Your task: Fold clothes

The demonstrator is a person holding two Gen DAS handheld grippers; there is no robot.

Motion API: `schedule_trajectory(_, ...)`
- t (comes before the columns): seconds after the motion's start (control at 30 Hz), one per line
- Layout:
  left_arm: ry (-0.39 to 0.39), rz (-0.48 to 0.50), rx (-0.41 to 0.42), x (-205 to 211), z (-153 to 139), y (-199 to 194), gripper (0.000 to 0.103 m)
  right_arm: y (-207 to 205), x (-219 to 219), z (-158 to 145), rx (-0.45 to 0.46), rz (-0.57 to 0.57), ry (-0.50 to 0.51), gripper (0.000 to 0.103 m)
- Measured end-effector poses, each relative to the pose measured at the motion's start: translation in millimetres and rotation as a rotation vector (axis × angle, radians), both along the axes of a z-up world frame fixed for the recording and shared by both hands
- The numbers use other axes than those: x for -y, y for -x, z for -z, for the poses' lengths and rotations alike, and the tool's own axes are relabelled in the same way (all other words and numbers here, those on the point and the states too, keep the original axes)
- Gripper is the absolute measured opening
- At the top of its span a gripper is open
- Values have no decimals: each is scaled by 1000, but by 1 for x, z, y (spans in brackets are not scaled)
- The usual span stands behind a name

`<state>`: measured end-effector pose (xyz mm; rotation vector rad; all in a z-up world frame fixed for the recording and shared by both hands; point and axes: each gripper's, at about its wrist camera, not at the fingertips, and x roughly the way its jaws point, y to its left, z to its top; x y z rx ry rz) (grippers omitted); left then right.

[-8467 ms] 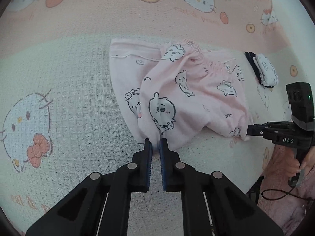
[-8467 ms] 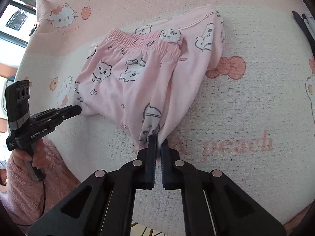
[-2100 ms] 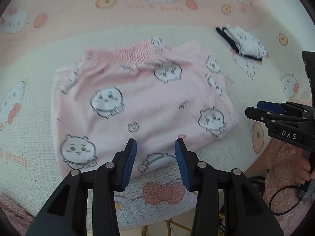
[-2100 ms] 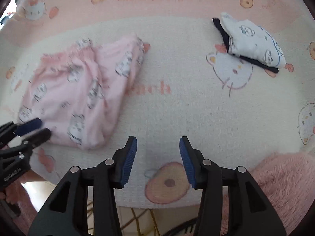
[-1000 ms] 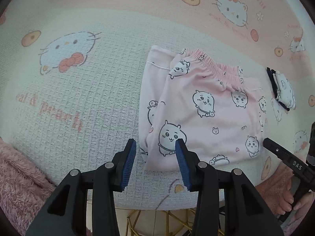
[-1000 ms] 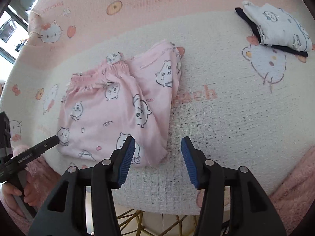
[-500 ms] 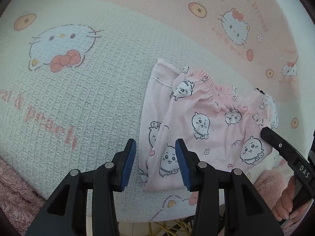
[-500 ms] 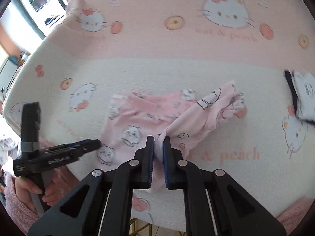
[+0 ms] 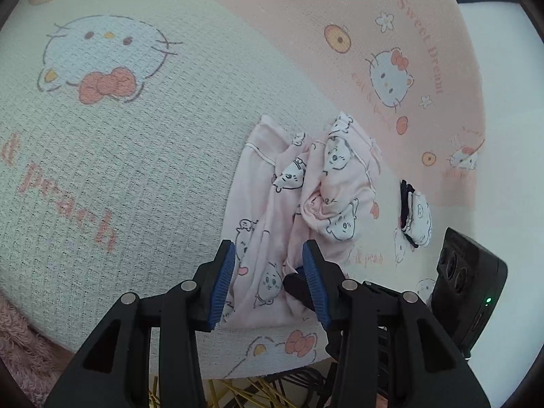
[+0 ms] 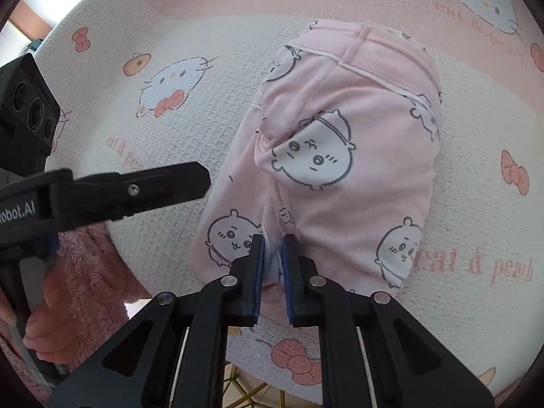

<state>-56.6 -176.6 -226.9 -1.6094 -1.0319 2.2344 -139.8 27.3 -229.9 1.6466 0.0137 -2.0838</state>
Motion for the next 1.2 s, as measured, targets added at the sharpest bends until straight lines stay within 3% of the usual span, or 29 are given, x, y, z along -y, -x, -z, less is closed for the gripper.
schedule_trajectory(0.1, -21, 21, -35, -27, -2, 19, 43, -7, -3, -17, -6, -11, 30, 36)
schedule_trajectory(0.13, -30, 26, -52, -34, -4, 27, 43, -13, -6, -26, -13, -24, 52, 37)
schedule_trajectory(0.2, -49, 40, -81, -46, -7, 41, 43, -27, -18, -45, -29, -44, 95, 38)
schedule_trajectory(0.3, -57, 74, -61, -57, -2, 46, 43, -42, -37, -58, -66, -5, 94, 38)
schedule_trajectory(0.47, -39, 136, -6, -77, 11, 46, 43, -34, -71, -41, -78, 157, -78, 38)
schedule_trajectory(0.53, -39, 182, -2, -88, 13, 46, 43, -31, -82, -33, -55, 201, -93, 38)
schedule_trajectory(0.63, 74, 210, 3, -105, 17, 44, 43, -30, -93, -25, -23, 241, -69, 38)
schedule_trajectory(0.67, 99, 214, 2, -108, 18, 44, 37, -32, -94, -25, -24, 241, -72, 38)
schedule_trajectory(0.7, 113, 216, 0, -111, 19, 45, 17, -34, -95, -25, -27, 241, -74, 38)
schedule_trajectory(0.77, 133, 218, -15, -114, 16, 44, 15, -38, -97, -24, -19, 244, -72, 38)
schedule_trajectory(0.93, 139, 149, -123, -91, -26, 28, 14, -39, -98, -27, -28, 231, -75, 38)
schedule_trajectory(1.03, 160, 119, -82, -73, -24, 23, 14, -33, -93, -31, -44, 202, -65, 38)
schedule_trajectory(1.13, 69, 129, 62, -67, 14, 23, 16, -28, -84, -30, -52, 174, -51, 38)
schedule_trajectory(1.2, 91, 137, 108, -71, 27, 26, 20, -25, -78, -25, -48, 159, -38, 38)
